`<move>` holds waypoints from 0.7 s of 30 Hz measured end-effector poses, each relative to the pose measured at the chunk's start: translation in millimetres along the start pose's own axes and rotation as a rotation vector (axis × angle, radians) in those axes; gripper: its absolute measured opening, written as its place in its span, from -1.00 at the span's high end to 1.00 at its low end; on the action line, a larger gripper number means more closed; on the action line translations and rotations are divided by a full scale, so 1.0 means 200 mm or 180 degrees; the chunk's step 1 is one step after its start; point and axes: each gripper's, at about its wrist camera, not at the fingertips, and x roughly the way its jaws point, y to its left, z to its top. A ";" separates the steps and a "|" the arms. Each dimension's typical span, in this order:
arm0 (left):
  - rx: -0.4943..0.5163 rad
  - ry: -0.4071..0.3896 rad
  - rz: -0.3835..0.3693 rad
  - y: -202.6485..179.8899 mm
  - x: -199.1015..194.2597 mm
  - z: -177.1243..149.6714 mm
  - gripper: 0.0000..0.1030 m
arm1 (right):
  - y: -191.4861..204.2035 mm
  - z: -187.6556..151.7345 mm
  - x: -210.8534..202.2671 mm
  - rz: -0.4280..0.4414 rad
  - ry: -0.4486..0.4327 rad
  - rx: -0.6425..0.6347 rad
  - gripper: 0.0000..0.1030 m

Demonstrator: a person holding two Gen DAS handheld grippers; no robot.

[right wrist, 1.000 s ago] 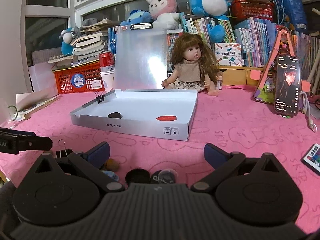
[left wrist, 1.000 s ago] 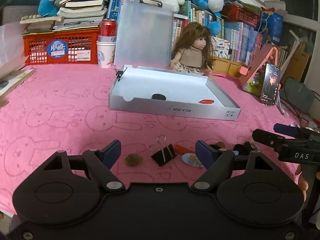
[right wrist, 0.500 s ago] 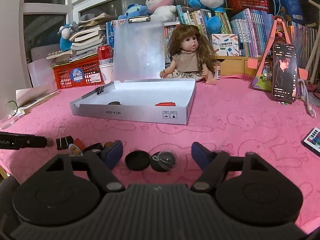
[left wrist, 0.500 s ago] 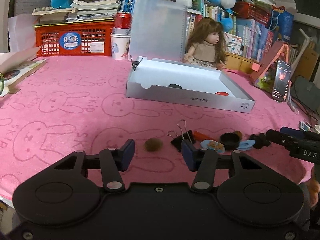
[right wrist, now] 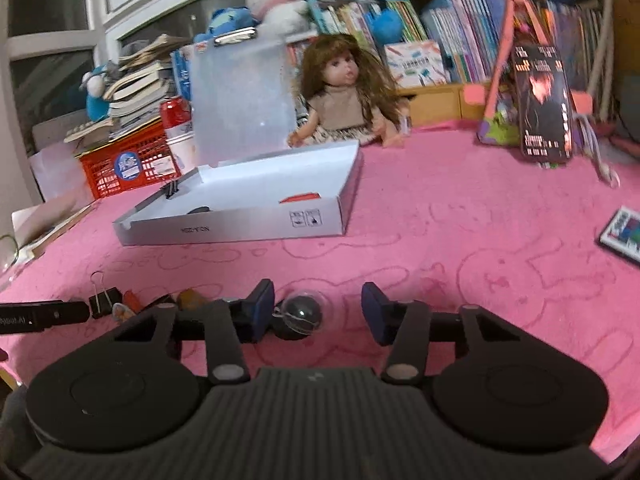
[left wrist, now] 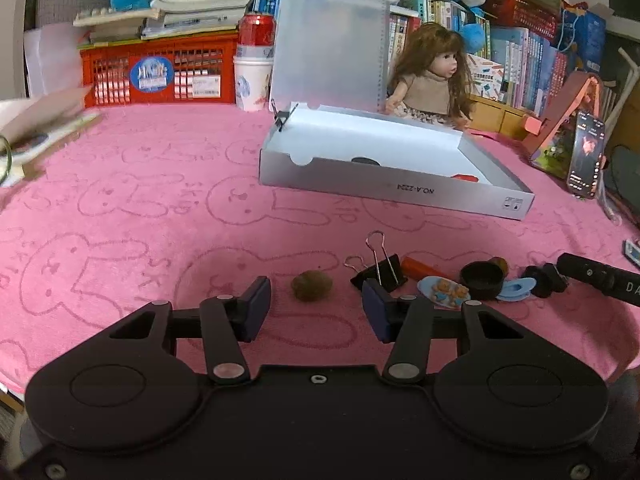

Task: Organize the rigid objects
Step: 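Grasp the brown nut with the left tool while the right tool grasps the clear plastic dome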

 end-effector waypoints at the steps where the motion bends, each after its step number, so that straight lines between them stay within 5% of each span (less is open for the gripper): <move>1: 0.0015 -0.0012 0.0023 -0.01 0.00 0.00 0.06 | -0.01 0.00 0.01 0.0005 0.0027 0.0040 0.08; 4: 0.0039 -0.0043 0.0029 -0.02 0.01 -0.01 0.18 | -0.01 -0.02 0.01 -0.0023 0.0022 0.0041 0.23; 7: 0.0069 -0.0072 0.0055 -0.02 0.01 -0.01 0.59 | 0.00 -0.02 0.01 -0.0020 0.0038 0.0025 0.36; 21: 0.0110 -0.0145 -0.0017 -0.03 -0.05 0.07 0.60 | 0.09 0.05 -0.01 -0.0082 -0.0101 -0.0307 0.36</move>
